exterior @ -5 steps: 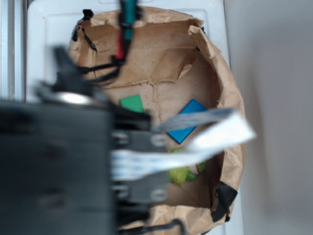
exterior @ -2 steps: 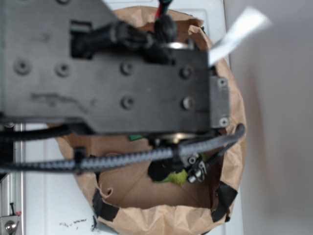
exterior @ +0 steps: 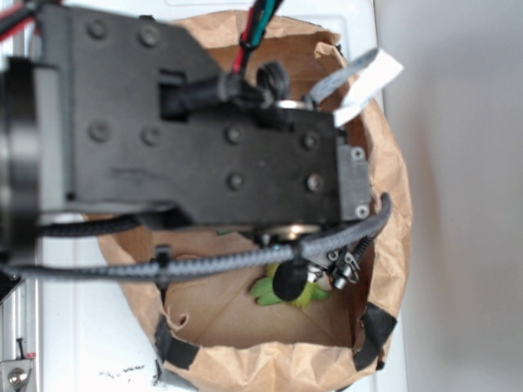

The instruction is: Grab the green block.

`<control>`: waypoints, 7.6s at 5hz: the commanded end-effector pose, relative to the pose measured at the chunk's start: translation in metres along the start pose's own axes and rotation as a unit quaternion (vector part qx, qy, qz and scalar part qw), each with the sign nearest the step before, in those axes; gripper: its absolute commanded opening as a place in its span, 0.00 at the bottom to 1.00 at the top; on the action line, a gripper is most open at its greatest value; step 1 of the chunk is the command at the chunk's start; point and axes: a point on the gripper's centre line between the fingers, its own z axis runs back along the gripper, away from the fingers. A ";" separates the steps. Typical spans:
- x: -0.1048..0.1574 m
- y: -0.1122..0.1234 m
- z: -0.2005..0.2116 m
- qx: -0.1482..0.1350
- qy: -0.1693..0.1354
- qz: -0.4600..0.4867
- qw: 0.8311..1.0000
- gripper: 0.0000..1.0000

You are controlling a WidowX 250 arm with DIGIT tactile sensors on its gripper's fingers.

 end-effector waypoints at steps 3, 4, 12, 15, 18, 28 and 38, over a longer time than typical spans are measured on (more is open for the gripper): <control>0.005 0.003 -0.014 -0.018 0.018 0.058 0.998 1.00; 0.010 0.005 -0.027 -0.026 0.049 0.093 0.994 1.00; 0.047 0.038 -0.040 0.022 0.015 0.266 0.963 1.00; 0.047 0.040 -0.038 0.054 0.003 0.274 0.960 1.00; 0.048 0.044 -0.033 0.082 0.018 0.266 0.960 1.00; 0.017 0.067 -0.062 0.049 0.049 0.246 0.967 1.00; 0.002 0.067 -0.094 0.088 0.047 0.269 0.958 1.00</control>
